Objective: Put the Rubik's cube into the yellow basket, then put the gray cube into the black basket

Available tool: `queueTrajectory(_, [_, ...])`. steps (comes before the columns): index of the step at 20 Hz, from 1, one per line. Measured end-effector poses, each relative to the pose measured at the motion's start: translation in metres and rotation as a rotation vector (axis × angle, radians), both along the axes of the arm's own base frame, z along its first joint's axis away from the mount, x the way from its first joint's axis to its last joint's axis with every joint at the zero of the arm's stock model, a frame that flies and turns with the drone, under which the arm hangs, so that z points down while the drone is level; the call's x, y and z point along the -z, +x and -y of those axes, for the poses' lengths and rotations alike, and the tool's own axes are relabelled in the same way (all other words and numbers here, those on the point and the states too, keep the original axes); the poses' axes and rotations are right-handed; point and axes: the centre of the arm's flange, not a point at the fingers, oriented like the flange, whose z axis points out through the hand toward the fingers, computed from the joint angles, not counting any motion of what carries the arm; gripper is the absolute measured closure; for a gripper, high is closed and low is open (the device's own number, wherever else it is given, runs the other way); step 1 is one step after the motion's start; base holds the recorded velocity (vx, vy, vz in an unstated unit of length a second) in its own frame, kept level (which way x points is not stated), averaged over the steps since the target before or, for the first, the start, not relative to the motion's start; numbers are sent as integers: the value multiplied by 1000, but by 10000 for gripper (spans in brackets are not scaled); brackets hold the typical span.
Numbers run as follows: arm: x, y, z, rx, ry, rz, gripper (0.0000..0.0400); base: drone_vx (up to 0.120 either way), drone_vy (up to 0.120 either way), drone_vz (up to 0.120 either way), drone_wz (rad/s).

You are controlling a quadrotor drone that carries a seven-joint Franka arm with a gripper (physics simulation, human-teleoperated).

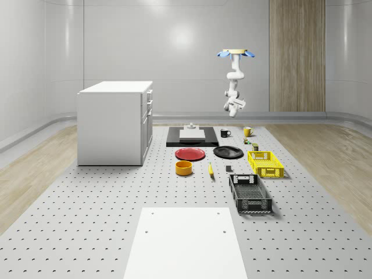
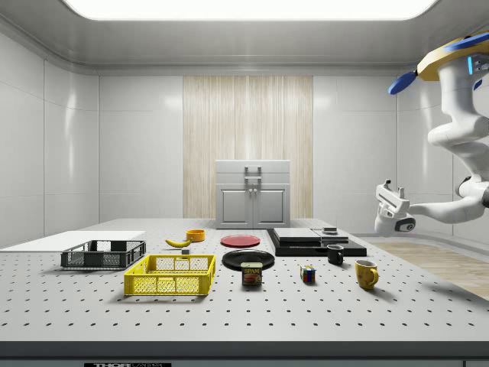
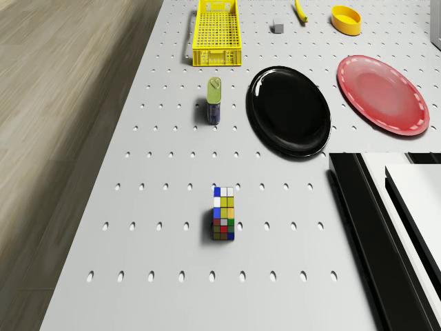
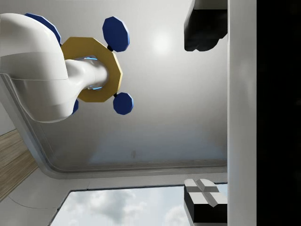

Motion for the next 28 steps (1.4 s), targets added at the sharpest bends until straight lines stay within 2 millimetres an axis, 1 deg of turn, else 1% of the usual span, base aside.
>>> queueTrajectory(2, [10,0,-15,6,-187,1,0,120,0,0,0])
queueTrajectory(4, [28,1,-32,14,-431,1,0,120,0,0,0])
queueTrajectory(6, [54,1,-46,24,-730,1,0,120,0,0,0])
queueTrajectory(8, [88,3,-52,36,-1070,1,0,120,0,0,0])
queueTrajectory(10, [121,4,-46,49,-1414,1,0,120,0,0,0])
queueTrajectory(12, [148,5,-31,60,-1724,0,0,120,0,0,0])
queueTrajectory(13, [158,5,-22,65,-1859,-1,0,120,0,0,0])
queueTrajectory(15, [172,5,-5,72,-2081,-2,0,120,0,0,0])
queueTrajectory(17, [179,6,9,76,-2247,-2,0,120,0,0,0])
queueTrajectory(20, [185,6,25,78,-2411,-3,0,120,0,0,0])
queueTrajectory(24, [187,6,36,78,-2531,-4,0,120,0,0,0])
queueTrajectory(28, [188,6,42,77,-2590,-4,0,120,0,0,0])
